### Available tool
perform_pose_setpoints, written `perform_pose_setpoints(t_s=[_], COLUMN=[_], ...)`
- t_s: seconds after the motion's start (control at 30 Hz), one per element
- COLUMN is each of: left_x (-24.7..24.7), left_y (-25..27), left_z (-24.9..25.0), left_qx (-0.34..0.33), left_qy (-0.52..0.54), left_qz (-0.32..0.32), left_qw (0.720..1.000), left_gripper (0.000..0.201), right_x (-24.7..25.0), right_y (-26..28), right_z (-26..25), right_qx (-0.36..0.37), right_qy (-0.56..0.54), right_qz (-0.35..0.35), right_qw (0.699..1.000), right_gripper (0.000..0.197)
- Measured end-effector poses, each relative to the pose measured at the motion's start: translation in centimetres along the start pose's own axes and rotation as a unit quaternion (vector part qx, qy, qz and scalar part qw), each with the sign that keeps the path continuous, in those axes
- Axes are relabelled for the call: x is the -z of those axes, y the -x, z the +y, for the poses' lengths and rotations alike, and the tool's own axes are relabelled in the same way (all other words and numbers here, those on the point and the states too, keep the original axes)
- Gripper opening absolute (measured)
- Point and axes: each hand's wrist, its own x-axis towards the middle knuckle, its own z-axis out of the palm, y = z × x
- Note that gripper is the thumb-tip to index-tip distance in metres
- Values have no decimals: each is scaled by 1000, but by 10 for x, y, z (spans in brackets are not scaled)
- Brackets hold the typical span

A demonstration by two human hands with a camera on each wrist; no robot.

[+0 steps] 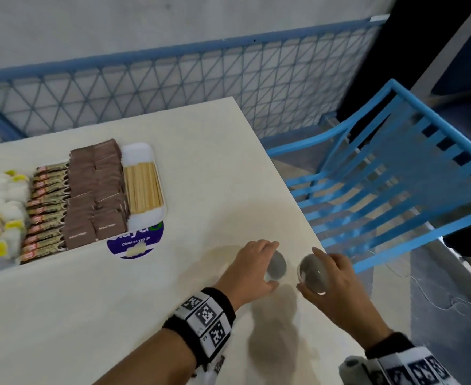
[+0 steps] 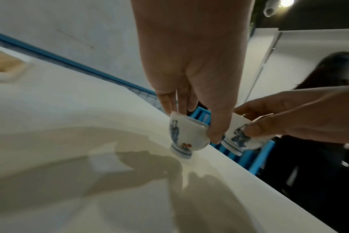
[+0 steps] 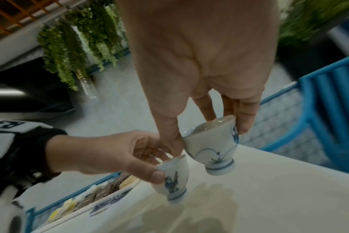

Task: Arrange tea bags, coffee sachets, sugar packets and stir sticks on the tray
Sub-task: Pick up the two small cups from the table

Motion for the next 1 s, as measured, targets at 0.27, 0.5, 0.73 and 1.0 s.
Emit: perform_pose_setpoints(t_s=[0.27,0.5,0.73,1.0], left_x=[55,87,101,105], left_y=[22,15,-10,-31], left_z=[-93,-154,-186,-198], left_qx=[119,149,161,161], left_qy=[98,63,57,57], left_qz=[143,224,241,252], left_qw=[978,961,955,953], left_gripper=[77,70,75,77], right_x=[5,-37,-66,-86], right_y=[-138,-245,-307,-335], right_z=[-102,-179,-221,-231], right_qx=[100,160,188,202], right_qy=[-55,-56,-28,-12], right_qz=[-45,-87,-133,-180], right_qw=[992,982,973,963], right_gripper=[80,78,82,85])
